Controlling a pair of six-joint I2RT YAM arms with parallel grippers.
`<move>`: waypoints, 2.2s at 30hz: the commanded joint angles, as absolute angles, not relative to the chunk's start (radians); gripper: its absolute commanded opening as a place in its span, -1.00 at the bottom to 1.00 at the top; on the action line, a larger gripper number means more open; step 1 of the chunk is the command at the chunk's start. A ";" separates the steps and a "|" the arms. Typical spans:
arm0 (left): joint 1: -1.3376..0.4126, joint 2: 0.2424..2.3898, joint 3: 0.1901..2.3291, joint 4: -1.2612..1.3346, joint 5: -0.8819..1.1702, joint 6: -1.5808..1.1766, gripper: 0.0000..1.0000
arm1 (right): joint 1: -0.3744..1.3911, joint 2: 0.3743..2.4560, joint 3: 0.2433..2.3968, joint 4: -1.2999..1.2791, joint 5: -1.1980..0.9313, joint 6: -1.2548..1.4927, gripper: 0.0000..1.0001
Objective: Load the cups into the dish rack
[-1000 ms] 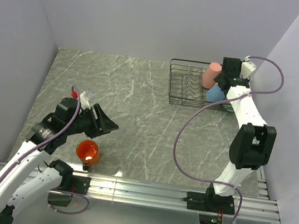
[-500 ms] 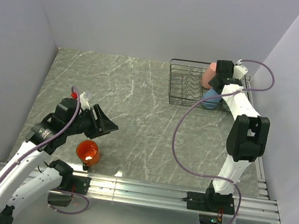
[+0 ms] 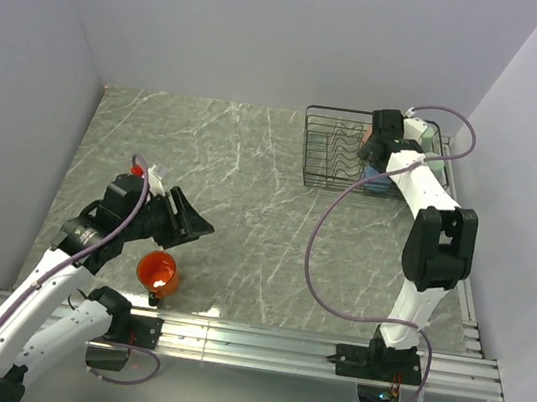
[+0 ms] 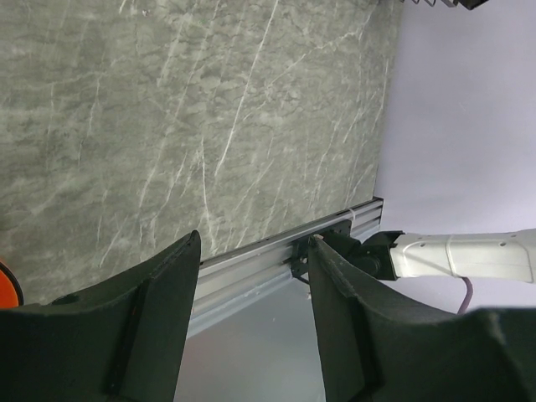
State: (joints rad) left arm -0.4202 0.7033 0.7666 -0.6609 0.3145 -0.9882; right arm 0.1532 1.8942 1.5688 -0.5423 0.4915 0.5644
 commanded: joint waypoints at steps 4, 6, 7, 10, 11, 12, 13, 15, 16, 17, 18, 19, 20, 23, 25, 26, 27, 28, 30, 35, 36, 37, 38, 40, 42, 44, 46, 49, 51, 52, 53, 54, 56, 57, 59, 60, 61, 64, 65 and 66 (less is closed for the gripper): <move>-0.422 0.735 0.813 -0.695 0.275 -0.934 0.18 | 0.167 1.772 1.629 -0.621 0.525 0.526 0.90; -0.422 0.747 0.850 -0.762 0.241 -0.908 0.18 | 0.169 1.740 1.666 -0.641 0.519 0.520 0.91; -0.422 0.764 0.867 -0.799 0.223 -0.899 0.18 | 0.167 1.726 1.678 -0.661 0.514 0.519 0.92; -0.420 0.807 0.929 -0.929 0.141 -0.855 0.16 | 0.169 1.655 1.706 -0.692 0.499 0.511 0.93; -0.422 0.819 0.943 -0.960 0.093 -0.844 0.16 | 0.169 1.638 1.719 -0.702 0.496 0.508 0.93; -0.422 0.831 0.960 -0.994 0.068 -0.827 0.15 | 0.169 1.605 1.726 -0.713 0.489 0.509 0.94; -0.422 0.856 0.968 -1.044 0.052 -0.819 0.14 | 0.169 1.588 1.730 -0.733 0.470 0.506 0.94; -0.422 0.879 0.966 -1.074 0.028 -0.798 0.13 | 0.169 1.540 1.738 -0.756 0.448 0.518 0.95; -0.422 0.897 0.962 -1.087 0.023 -0.793 0.13 | 0.169 1.522 1.730 -0.761 0.427 0.528 0.95; -0.422 0.908 0.956 -1.091 0.017 -0.790 0.13 | 0.172 1.505 1.705 -0.758 0.361 0.531 0.95; -0.422 0.920 0.940 -1.095 0.005 -0.795 0.13 | 0.176 1.474 1.689 -0.753 0.338 0.537 0.95; -0.422 0.948 0.933 -1.104 0.003 -0.798 0.12 | 0.184 1.464 1.675 -0.759 0.327 0.543 0.96; -0.422 0.962 0.922 -1.120 0.003 -0.805 0.11 | 0.199 1.453 1.655 -0.768 0.322 0.552 0.96; -0.420 1.015 0.881 -1.106 0.005 -0.830 0.08 | 0.219 1.387 1.591 -0.787 0.311 0.561 0.96; -0.420 1.026 0.868 -1.085 0.003 -0.847 0.08 | 0.222 1.353 1.553 -0.773 0.296 0.560 0.97; -0.422 1.028 0.856 -1.056 0.003 -0.850 0.09 | 0.222 1.323 1.525 -0.772 0.292 0.551 0.97; -0.422 1.032 0.851 -1.048 0.003 -0.856 0.08 | 0.222 1.310 1.516 -0.773 0.301 0.546 0.97; -0.422 1.043 0.847 -1.036 0.005 -0.857 0.08 | 0.222 1.299 1.506 -0.779 0.305 0.540 0.98; -0.422 1.066 0.836 -1.023 0.005 -0.856 0.08 | 0.222 1.270 1.493 -0.788 0.322 0.514 0.98; -0.422 1.130 0.796 -0.985 0.003 -0.833 0.01 | 0.221 1.198 1.444 -0.808 0.362 0.489 0.98; -0.422 1.147 0.790 -0.976 -0.015 -0.830 -0.07 | 0.219 1.193 1.437 -0.811 0.364 0.491 0.98; -0.422 1.157 0.782 -0.959 -0.020 -0.824 -0.20 | 0.219 1.186 1.431 -0.819 0.359 0.494 0.99; -0.422 1.164 0.767 -0.950 -0.017 -0.816 -0.30 | 0.221 1.183 1.427 -0.824 0.359 0.500 0.99; -0.423 1.186 0.750 -0.925 -0.008 -0.808 -0.41 | 0.218 1.177 1.424 -0.836 0.354 0.502 0.99; -0.423 1.199 0.739 -0.914 -0.008 -0.799 -0.65 | 0.218 1.174 1.427 -0.838 0.353 0.497 0.99; -0.423 1.201 0.745 -0.904 0.015 -0.793 -0.91 | 0.218 1.178 1.439 -0.842 0.356 0.488 0.99; -0.422 1.198 0.759 -0.902 0.041 -0.793 -0.99 | 0.218 1.186 1.453 -0.851 0.359 0.485 0.99; -0.423 1.186 0.814 -0.888 0.112 -0.793 -0.99 | 0.218 1.189 1.476 -0.854 0.336 0.497 0.99; -0.425 1.181 0.892 -0.847 0.173 -0.785 -0.99 | 0.218 1.192 1.480 -0.844 0.275 0.508 0.99; -0.423 1.181 0.925 -0.830 0.228 -0.788 -0.99 | 0.218 1.192 1.480 -0.836 0.235 0.512 0.99; -0.423 1.183 0.993 -0.809 0.260 -0.801 -0.99 | 0.218 1.192 1.477 -0.821 0.189 0.512 0.99; -0.423 1.189 1.029 -0.755 0.282 -0.811 -0.99 | 0.218 1.189 1.471 -0.775 0.082 0.509 0.99; -0.422 1.207 1.133 -0.700 0.336 -0.856 -0.99 | 0.218 1.180 1.441 -0.717 -0.041 0.506 0.99; -0.414 1.232 1.167 -0.648 0.353 -0.876 -0.99 | 0.219 1.181 1.431 -0.662 -0.116 0.506 0.99; -0.397 1.262 1.244 -0.588 0.408 -0.952 -0.99 | 0.218 1.177 1.393 -0.603 -0.300 0.521 0.99; -0.375 1.288 1.262 -0.562 0.435 -0.986 -0.99 | 0.218 1.175 1.378 -0.542 -0.357 0.526 0.99; -0.362 1.298 1.275 -0.472 0.465 -1.021 -0.99 | 0.219 1.174 1.350 -0.513 -0.462 0.544 0.99; -0.307 1.312 1.263 -0.224 0.584 -1.201 -0.99 | 0.212 1.177 1.295 -0.385 -0.622 0.607 0.99; -0.293 1.312 1.253 -0.154 0.612 -1.298 -0.99 | 0.215 1.181 1.283 -0.350 -0.715 0.627 0.99; -0.269 1.316 1.249 -0.103 0.647 -1.340 -0.99 | 0.213 1.183 1.269 -0.260 -0.765 0.650 0.99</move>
